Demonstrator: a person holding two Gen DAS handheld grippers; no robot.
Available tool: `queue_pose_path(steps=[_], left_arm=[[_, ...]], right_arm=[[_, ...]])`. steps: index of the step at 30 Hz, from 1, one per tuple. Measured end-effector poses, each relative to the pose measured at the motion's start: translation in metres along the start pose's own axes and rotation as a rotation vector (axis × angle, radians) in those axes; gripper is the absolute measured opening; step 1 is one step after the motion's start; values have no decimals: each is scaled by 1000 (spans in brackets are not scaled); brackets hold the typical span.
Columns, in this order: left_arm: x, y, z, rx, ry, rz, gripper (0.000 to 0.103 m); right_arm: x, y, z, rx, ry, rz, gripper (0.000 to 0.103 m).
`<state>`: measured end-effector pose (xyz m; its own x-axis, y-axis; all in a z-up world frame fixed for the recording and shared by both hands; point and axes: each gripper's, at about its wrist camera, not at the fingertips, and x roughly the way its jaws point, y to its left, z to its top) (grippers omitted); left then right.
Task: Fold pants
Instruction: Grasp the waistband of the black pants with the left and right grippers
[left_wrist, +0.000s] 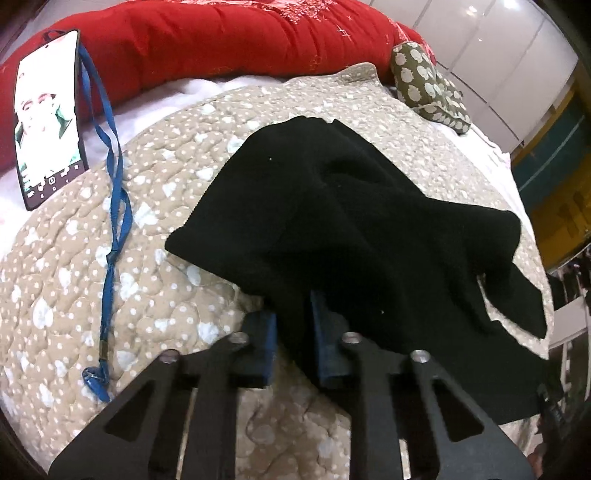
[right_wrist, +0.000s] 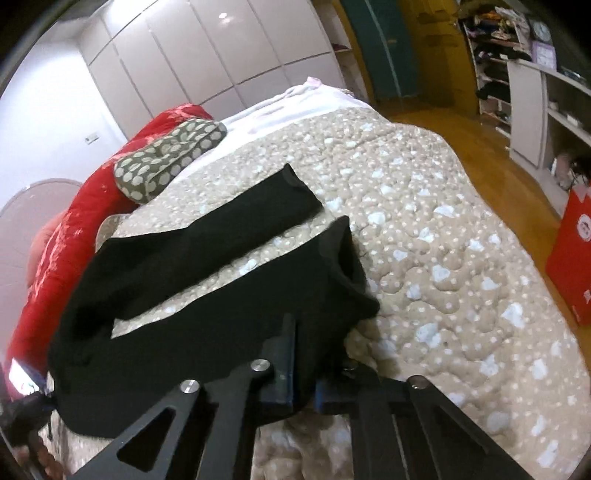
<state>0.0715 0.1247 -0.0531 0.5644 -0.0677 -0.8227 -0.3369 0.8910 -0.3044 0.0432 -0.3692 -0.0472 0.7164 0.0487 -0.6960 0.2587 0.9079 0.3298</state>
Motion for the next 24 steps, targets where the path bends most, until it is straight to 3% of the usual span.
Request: queue_pose_path(steps=[9, 14, 16, 18, 20, 24], left_arm=[[-56, 2, -19, 80, -51, -56, 12], [-46, 5, -32, 70, -3, -69, 12], [-46, 4, -37, 80, -8, -46, 12], [-49, 4, -40, 92, -19, -39, 12], [-51, 7, -42, 94, -12, -40, 12], [-67, 6, -40, 111, -32, -31, 12]], right_arm=[[-84, -8, -13, -55, -34, 59, 5], [-85, -18, -20, -85, -26, -52, 5], [-64, -27, -25, -66, 39, -88, 5], [-48, -30, -33, -74, 101, -130, 13], [-55, -34, -38, -62, 77, -137, 22], [-84, -36, -26, -66, 13, -199, 31]])
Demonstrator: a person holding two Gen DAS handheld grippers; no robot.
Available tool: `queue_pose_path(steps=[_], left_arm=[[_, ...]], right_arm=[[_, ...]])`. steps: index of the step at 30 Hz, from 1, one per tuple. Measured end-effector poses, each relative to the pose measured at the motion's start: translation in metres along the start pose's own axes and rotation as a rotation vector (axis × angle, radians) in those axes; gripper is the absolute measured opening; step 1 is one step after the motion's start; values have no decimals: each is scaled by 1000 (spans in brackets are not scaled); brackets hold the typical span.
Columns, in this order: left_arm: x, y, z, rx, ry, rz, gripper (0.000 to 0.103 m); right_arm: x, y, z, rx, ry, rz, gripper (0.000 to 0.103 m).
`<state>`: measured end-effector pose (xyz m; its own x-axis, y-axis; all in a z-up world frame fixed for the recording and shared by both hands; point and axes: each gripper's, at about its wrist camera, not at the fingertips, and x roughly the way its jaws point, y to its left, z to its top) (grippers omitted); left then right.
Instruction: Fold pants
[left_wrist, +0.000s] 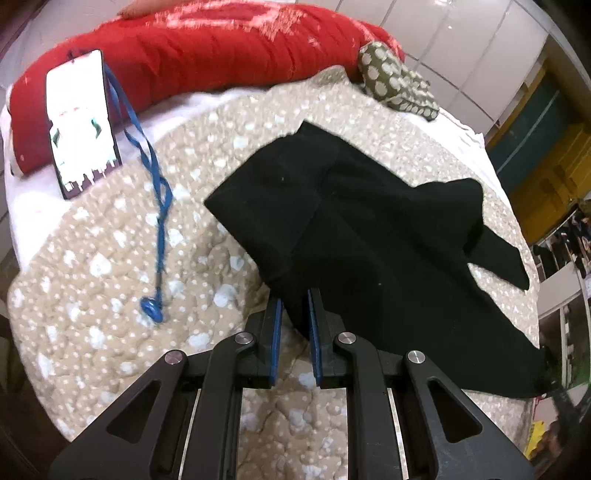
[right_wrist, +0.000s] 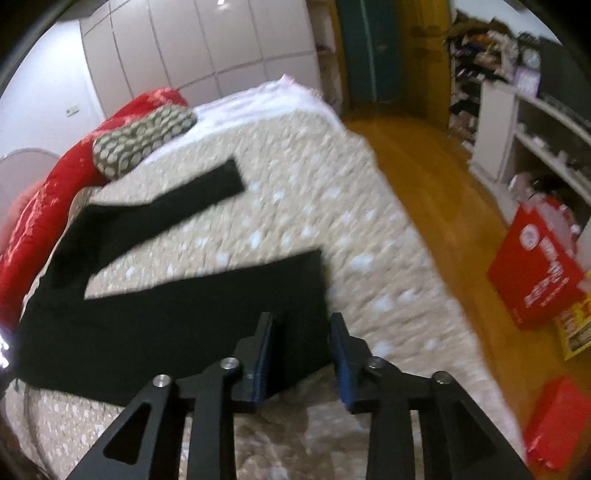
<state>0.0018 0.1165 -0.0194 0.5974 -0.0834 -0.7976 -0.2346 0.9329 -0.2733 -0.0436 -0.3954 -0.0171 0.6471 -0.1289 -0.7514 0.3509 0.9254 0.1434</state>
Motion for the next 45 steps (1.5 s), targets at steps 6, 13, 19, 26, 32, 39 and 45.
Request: queue_pose_path(steps=[6, 13, 19, 26, 32, 39, 45], left_arm=[[-24, -17, 16, 49, -85, 31, 29], [7, -47, 54, 86, -78, -12, 52], [78, -65, 83, 126, 14, 41, 52], [125, -54, 95, 115, 54, 107, 52], [131, -58, 91, 147, 15, 130, 55], [83, -31, 88, 47, -53, 115, 55], [52, 6, 66, -12, -50, 113, 55]], right_arm=[[-22, 40, 39, -86, -107, 138, 47], [33, 165, 92, -352, -119, 341, 49], [93, 261, 141, -570, -86, 499, 65], [172, 324, 159, -755, 79, 614, 69], [185, 318, 120, -822, 160, 598, 10], [47, 285, 91, -821, -62, 747, 9], [14, 260, -18, -968, -7, 709, 10]])
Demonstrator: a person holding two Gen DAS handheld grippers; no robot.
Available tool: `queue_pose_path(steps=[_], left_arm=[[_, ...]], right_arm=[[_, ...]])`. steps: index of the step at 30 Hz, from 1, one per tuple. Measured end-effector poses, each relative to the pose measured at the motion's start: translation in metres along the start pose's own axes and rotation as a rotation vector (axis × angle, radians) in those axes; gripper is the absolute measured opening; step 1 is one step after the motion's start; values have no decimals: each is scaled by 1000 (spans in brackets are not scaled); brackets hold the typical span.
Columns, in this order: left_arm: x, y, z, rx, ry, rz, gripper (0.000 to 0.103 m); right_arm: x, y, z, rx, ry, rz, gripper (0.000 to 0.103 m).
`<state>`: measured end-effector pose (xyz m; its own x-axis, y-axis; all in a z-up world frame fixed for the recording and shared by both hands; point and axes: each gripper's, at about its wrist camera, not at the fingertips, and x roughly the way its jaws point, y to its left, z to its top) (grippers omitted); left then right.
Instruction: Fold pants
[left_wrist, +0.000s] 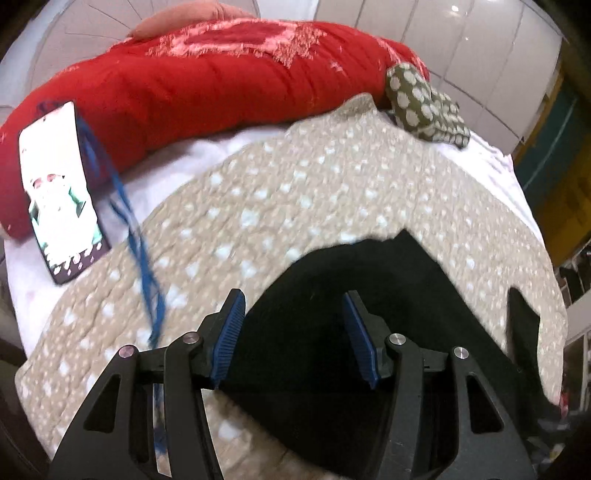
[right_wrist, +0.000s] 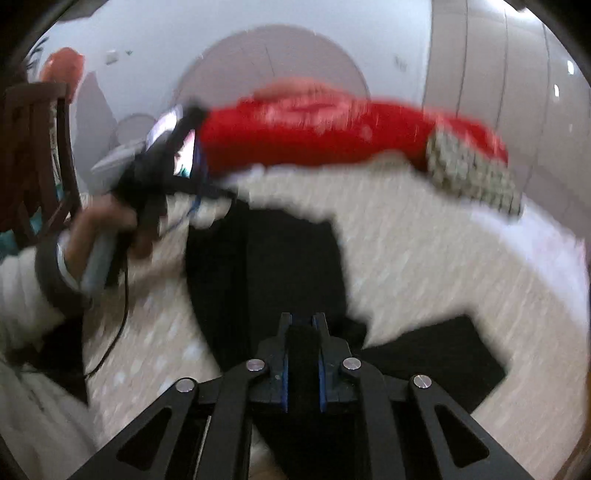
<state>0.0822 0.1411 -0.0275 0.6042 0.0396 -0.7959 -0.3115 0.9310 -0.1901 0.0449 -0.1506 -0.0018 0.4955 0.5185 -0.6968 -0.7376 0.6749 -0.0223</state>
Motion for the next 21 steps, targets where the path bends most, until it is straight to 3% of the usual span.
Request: queue_pose_path(steps=[2, 3, 4, 6, 7, 8, 11, 13, 15, 17, 19, 21], left_arm=[[2, -3, -5, 23, 18, 7, 55], [0, -4, -8, 32, 15, 7, 55], [-1, -5, -9, 38, 12, 6, 55], [-2, -8, -12, 41, 17, -14, 55], [-1, -9, -11, 41, 22, -24, 55], [0, -11, -13, 46, 26, -34, 55], [1, -16, -16, 64, 14, -34, 55], [2, -18, -16, 72, 12, -49, 55], [6, -23, -15, 79, 20, -62, 55], [13, -31, -14, 108, 22, -51, 55], [24, -37, -11, 129, 21, -40, 55], [37, -45, -3, 136, 37, -30, 55]], right_arm=[[16, 0, -21, 52, 74, -59, 29], [16, -7, -22, 93, 74, -65, 31], [7, -14, -16, 146, 40, -48, 33], [-12, -27, 8, 206, -53, -23, 49], [-15, -31, 18, 221, -75, -25, 70], [-12, -37, 32, 244, -77, -37, 76], [26, -55, 71, 344, -33, 0, 76], [75, -74, 89, 429, 51, 57, 76], [120, -82, 95, 462, 151, 63, 68], [157, -86, 97, 477, 233, 73, 30], [178, -87, 97, 475, 248, 95, 10], [177, -88, 106, 442, 223, 58, 5]])
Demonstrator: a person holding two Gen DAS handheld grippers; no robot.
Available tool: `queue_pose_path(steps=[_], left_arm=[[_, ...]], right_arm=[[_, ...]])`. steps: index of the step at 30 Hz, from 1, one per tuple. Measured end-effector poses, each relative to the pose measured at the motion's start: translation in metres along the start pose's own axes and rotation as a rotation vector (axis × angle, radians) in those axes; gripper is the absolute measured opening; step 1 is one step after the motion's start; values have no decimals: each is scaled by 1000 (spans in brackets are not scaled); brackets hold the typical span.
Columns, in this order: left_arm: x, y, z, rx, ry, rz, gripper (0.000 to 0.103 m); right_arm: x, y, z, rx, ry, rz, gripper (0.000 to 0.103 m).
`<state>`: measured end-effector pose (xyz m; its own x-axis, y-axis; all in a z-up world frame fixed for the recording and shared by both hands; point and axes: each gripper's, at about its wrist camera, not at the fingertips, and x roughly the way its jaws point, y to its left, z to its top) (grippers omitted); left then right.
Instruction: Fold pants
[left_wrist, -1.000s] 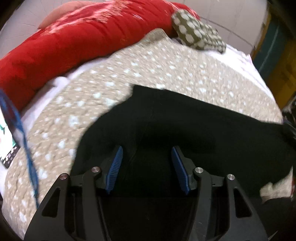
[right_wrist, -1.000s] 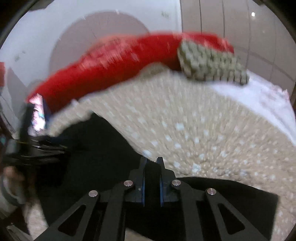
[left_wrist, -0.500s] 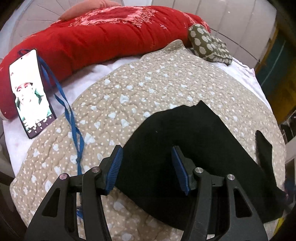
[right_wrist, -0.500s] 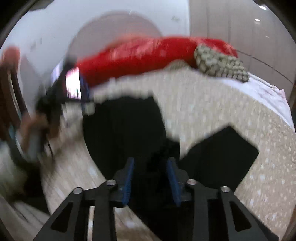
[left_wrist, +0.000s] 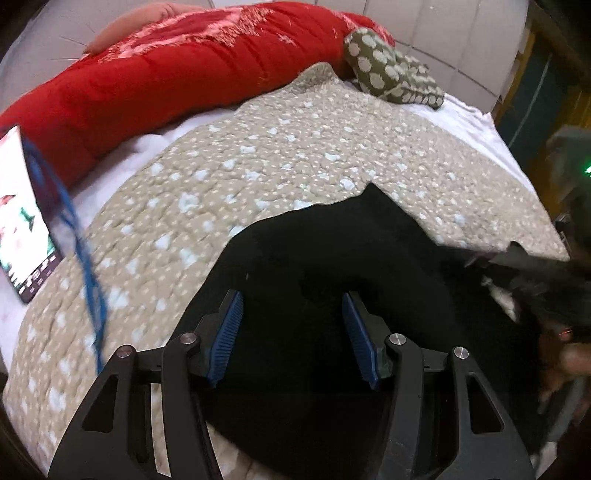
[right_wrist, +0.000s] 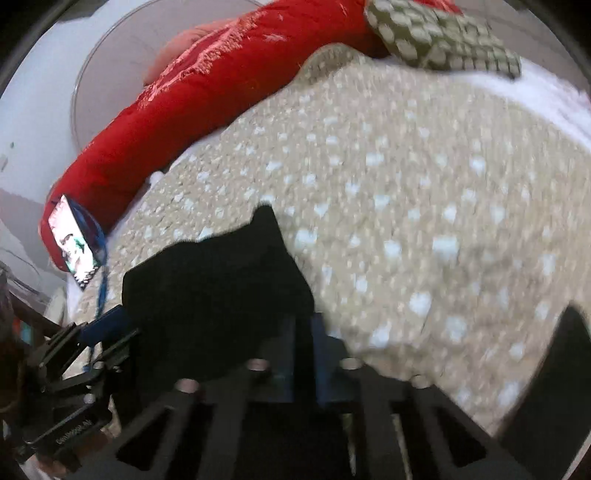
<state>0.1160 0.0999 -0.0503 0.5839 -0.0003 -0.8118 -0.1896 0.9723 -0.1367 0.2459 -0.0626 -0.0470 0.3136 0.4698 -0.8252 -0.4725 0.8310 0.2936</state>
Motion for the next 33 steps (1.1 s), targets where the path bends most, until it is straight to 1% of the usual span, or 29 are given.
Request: queue_pose_path(steps=[2, 3, 5, 6, 8, 10, 12, 13, 14, 15, 17, 18, 19, 20, 21, 22, 24, 25, 26, 27, 28, 29, 30, 32, 33], left_arm=[[5, -3, 12, 1, -2, -8, 55], [5, -4, 17, 0, -3, -16, 55], [-2, 1, 29, -23, -5, -19, 55], [-8, 8, 33, -43, -16, -22, 55], [-33, 35, 33, -112, -67, -27, 55], [-48, 60, 27, -157, -87, 9, 55], [-63, 84, 18, -192, -102, 56, 55], [-69, 93, 14, -203, -108, 73, 55], [-74, 100, 10, -208, -112, 86, 55], [-82, 105, 6, -212, -120, 96, 55], [-92, 105, -1, -210, -135, 88, 55], [-95, 102, -4, -202, -136, 77, 55], [-95, 98, -7, -192, -133, 68, 55], [-95, 94, -9, -177, -129, 56, 55], [-93, 88, -14, -154, -124, 43, 55], [-91, 83, -15, -137, -121, 34, 55], [-83, 73, -17, -117, -104, 14, 55], [-79, 70, -15, -117, -92, 2, 55], [-72, 66, -15, -121, -75, -18, 55], [-68, 64, -16, -125, -63, -27, 55], [-65, 61, -16, -127, -54, -27, 55], [-61, 58, -17, -130, -44, -23, 55], [-58, 57, -17, -132, -35, -21, 55], [-55, 53, -18, -124, -24, -21, 55], [-54, 53, -18, -120, -22, -17, 55]], right_arm=[[-27, -1, 12, 7, -95, 2, 4], [-49, 0, 23, 16, -160, 30, 4], [-73, 7, 35, 6, -221, 38, 4], [-90, 19, 37, -20, -251, 34, 4], [-110, 38, 29, -58, -278, 67, 4], [-124, 69, 7, -124, -296, 75, 4], [-125, 93, -22, -156, -298, 110, 4], [-118, 110, -41, -179, -289, 129, 4], [-110, 122, -54, -193, -282, 138, 4], [-91, 139, -71, -208, -263, 122, 4], [-58, 151, -89, -203, -214, 109, 5], [-31, 151, -99, -168, -148, 111, 6], [-15, 148, -103, -144, -82, 102, 7], [-11, 146, -104, -132, -54, 98, 7], [-22, 138, -107, -118, -69, 112, 8], [-38, 131, -108, -107, -107, 118, 10], [-81, 106, -108, -73, -209, 97, 23], [-105, 86, -109, -34, -262, 61, 39], [-121, 70, -108, 3, -292, 11, 56], [-136, 42, -106, 69, -316, -103, 61], [-141, 23, -103, 112, -311, -180, 64], [-142, 4, -100, 152, -294, -244, 64], [-139, -25, -94, 198, -266, -310, 64], [-127, -54, -85, 249, -216, -383, 64], [-115, -64, -78, 269, -181, -401, 64]])
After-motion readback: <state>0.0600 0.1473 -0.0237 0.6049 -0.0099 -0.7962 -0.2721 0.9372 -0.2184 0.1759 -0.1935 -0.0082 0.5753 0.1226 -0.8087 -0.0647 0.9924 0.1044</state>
